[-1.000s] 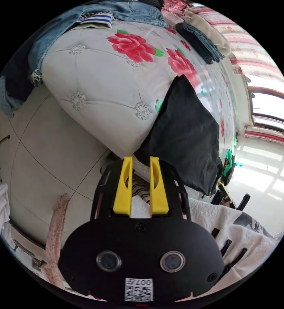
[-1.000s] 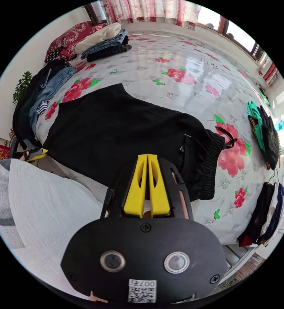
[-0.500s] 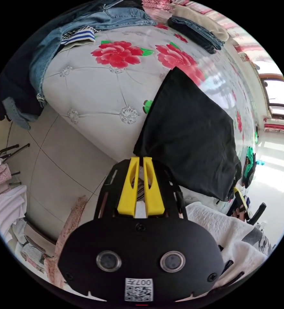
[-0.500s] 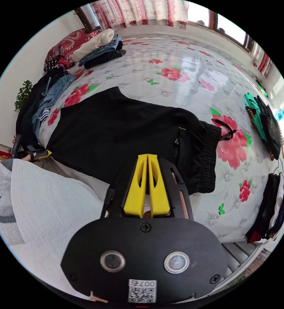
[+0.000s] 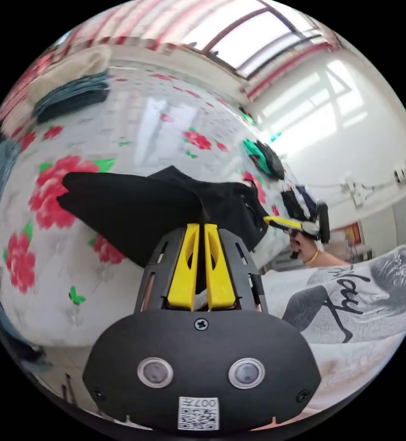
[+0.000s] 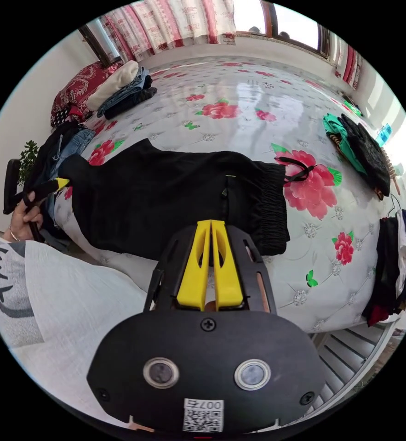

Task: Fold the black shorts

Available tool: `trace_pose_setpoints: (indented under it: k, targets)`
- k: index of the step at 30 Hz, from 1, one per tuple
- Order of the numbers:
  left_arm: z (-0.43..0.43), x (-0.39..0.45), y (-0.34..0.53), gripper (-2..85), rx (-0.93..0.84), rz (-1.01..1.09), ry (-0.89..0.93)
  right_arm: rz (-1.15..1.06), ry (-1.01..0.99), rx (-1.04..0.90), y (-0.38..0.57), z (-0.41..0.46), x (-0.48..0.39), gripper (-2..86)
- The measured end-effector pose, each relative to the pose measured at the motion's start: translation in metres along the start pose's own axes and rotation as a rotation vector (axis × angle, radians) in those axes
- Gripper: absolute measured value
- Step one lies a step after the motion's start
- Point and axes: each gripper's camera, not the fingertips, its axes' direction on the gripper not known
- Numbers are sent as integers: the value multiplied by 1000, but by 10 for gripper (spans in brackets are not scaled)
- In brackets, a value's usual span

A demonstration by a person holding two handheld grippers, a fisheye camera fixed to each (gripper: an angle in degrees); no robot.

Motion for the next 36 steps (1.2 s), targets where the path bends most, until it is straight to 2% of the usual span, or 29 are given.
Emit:
trace_pose_setpoints:
  k: [1,2,4,7,16,20,23,26,30,36]
  targets:
    - [34,22,-12,-6,-125,136,38,10,-1,1,3,-4,3,-3]
    - [52,33,-14,-6,-176,202,50,21,0,-3,7,-6,5,-3]
    - [121,67,-3,-6,-366,404,18,40,-1,-12,12,-8,9,-3]
    - [168,87,25,-6,-468,481,-28,62,-11,-20,19,-13,11,-3]
    - [172,67,50,5,-352,308,56,14,-69,-19,12,-22,6,-2]
    - [178,91,56,43,-320,415,113,-31,-114,-1,-6,-30,4,-1]
    - [191,111,68,88,-366,490,173,-53,-138,-9,-20,-31,8,1]
    - [192,115,83,85,-362,512,151,-92,-165,-26,-41,-30,11,5]
    - [182,84,93,57,-318,387,3,-165,-207,-22,-80,-28,5,12]
    - [160,31,104,40,-257,104,-59,-173,-308,-13,-141,-17,-5,30]
